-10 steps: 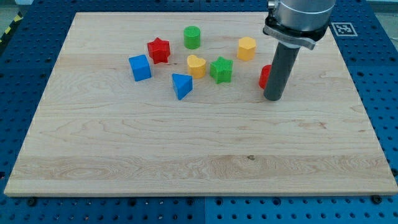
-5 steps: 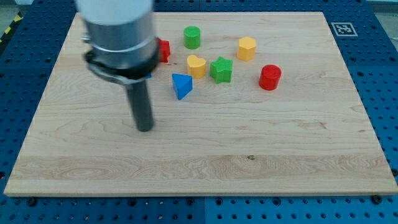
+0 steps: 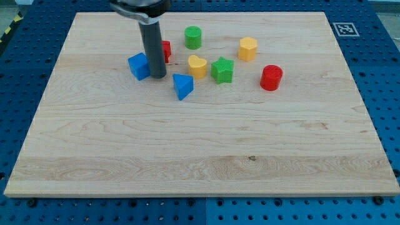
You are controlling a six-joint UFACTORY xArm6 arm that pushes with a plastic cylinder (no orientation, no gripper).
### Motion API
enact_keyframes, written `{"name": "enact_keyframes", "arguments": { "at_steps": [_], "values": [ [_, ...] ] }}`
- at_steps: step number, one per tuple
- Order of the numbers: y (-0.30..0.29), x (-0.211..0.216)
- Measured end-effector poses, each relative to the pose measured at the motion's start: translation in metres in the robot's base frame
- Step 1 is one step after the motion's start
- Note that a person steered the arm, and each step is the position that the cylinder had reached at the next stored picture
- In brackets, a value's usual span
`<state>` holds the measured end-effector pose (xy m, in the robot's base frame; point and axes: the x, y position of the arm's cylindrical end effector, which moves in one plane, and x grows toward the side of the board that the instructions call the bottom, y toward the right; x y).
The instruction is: Slide blue triangle towards right
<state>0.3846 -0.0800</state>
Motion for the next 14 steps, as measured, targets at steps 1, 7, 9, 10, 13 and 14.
{"name": "enact_keyframes", "arguments": {
  "at_steps": [1, 7, 9, 10, 13, 14],
  "values": [
    [0.020, 0.000],
    [0.029, 0.089],
    [0.034, 0.104],
    [0.055, 0.104],
    [0.123, 0.103],
    [0.120, 0.103]
  ]
}}
